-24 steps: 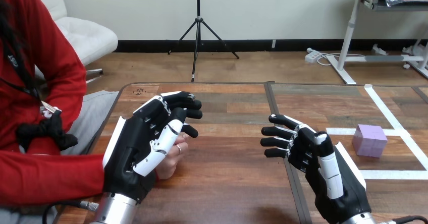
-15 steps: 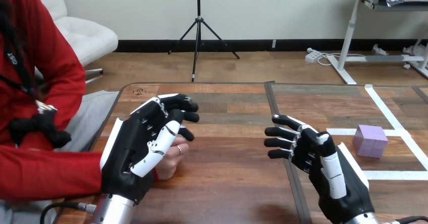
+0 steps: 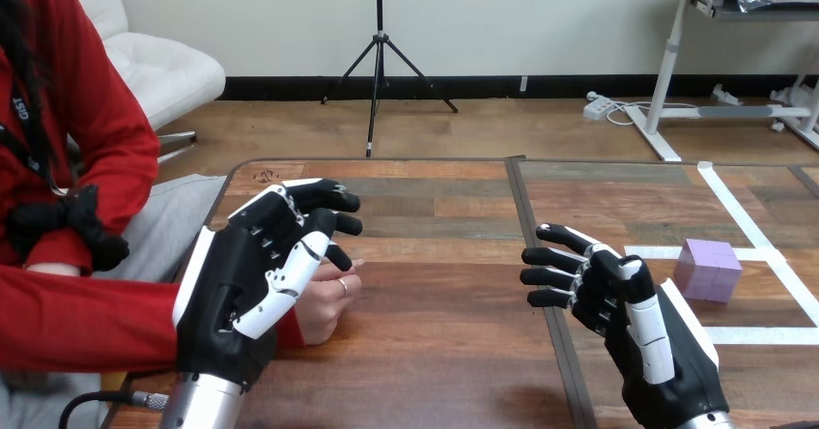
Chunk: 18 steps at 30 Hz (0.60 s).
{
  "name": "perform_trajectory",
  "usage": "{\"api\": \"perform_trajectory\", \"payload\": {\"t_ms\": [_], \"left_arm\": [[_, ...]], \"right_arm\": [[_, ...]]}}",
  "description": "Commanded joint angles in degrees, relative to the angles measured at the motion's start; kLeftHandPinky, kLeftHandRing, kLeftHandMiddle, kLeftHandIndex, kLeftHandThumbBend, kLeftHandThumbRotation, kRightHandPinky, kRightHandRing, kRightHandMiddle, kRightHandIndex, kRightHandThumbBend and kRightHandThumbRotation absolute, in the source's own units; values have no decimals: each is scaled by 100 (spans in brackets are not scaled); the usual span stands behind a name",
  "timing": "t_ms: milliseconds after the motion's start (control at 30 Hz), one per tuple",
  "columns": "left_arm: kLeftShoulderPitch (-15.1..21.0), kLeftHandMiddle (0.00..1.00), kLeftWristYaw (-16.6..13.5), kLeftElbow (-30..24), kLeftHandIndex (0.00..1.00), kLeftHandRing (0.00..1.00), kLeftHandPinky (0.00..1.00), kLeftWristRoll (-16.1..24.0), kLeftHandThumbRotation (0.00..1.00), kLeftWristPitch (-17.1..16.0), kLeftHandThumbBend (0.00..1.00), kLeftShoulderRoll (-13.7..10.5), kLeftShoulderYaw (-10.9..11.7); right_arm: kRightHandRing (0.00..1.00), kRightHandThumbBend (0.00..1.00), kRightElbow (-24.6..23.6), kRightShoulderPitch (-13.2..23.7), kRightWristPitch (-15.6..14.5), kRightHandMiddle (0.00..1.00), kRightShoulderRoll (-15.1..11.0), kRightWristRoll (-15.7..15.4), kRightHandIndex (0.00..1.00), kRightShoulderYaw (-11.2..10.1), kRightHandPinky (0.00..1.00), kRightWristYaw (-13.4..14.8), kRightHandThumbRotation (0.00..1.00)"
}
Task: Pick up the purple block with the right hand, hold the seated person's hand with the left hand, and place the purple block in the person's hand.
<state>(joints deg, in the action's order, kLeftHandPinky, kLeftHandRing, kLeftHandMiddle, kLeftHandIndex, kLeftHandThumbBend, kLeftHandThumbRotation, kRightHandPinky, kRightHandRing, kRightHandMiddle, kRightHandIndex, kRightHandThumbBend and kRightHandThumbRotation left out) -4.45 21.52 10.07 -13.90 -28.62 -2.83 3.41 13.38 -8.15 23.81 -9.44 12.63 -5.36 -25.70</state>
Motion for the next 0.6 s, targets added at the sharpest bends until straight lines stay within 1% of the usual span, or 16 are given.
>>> {"api": "perform_trajectory", "payload": {"t_ms": [0, 100, 233, 300, 433, 500, 567], "left_arm": [[182, 63, 9, -76, 59, 59, 39, -70, 32, -111, 39, -15, 49], [197, 63, 18, -69, 59, 59, 39, -84, 31, -129, 39, -17, 54], [214, 62, -11, -82, 59, 59, 39, -57, 29, -124, 37, -23, 57], [227, 62, -18, -74, 59, 58, 40, -55, 28, -125, 37, -23, 61], [252, 62, -12, -60, 58, 58, 40, -68, 27, -128, 37, -22, 63], [260, 62, -10, -57, 58, 58, 40, -80, 27, -123, 37, -17, 65], [272, 61, -3, -48, 58, 58, 40, -101, 27, -124, 38, -7, 65]], "right_arm": [[75, 86, 0, 481, 227, 77, -72, -40, 81, -78, 70, 62, 100], [75, 86, 48, 517, 289, 77, -96, -131, 81, -93, 70, 134, 100], [75, 87, 210, 641, 444, 78, -133, -225, 80, -145, 71, 213, 100], [77, 88, 273, 696, 502, 79, -164, -274, 80, -162, 73, 245, 99], [78, 90, 502, 906, 665, 80, -318, -582, 81, -226, 74, 476, 98], [79, 90, 605, 995, 755, 81, -376, -677, 81, -246, 75, 547, 97], [79, 91, 689, 1107, 771, 81, -490, -861, 82, -272, 75, 699, 96]]}}
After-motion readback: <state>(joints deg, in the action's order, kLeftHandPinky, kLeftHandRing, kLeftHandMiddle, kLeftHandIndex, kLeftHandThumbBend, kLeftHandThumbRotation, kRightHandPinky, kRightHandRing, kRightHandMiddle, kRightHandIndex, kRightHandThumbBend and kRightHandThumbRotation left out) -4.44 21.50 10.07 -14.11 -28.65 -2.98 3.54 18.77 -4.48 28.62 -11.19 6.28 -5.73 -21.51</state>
